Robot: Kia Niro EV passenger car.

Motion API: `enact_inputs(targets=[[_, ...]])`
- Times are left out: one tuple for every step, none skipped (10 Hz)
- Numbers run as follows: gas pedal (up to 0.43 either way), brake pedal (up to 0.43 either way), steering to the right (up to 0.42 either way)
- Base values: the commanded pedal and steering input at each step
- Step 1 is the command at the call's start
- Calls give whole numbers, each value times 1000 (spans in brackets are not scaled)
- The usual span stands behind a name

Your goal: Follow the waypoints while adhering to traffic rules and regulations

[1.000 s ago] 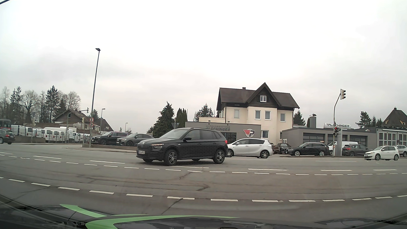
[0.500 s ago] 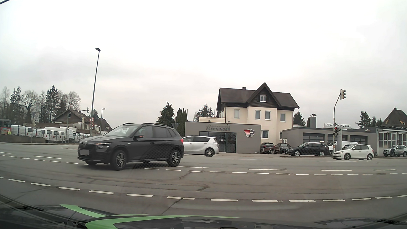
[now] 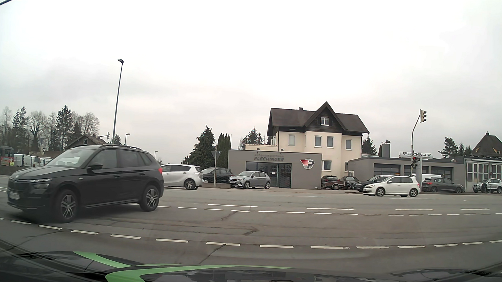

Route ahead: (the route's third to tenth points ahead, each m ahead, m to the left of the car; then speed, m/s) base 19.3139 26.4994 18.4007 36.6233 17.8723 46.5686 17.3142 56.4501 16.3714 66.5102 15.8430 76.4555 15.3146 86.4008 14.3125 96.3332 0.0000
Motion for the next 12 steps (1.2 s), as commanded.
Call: enact_inputs(targets=[[0, 341, -3], [0, 341, -3], [0, 341, -3], [0, 341, -3], [0, 341, -3], [0, 341, -3], [0, 341, -3], [0, 341, -3], [0, 341, -3], [0, 341, -3], [0, 341, -2], [0, 341, -3]])
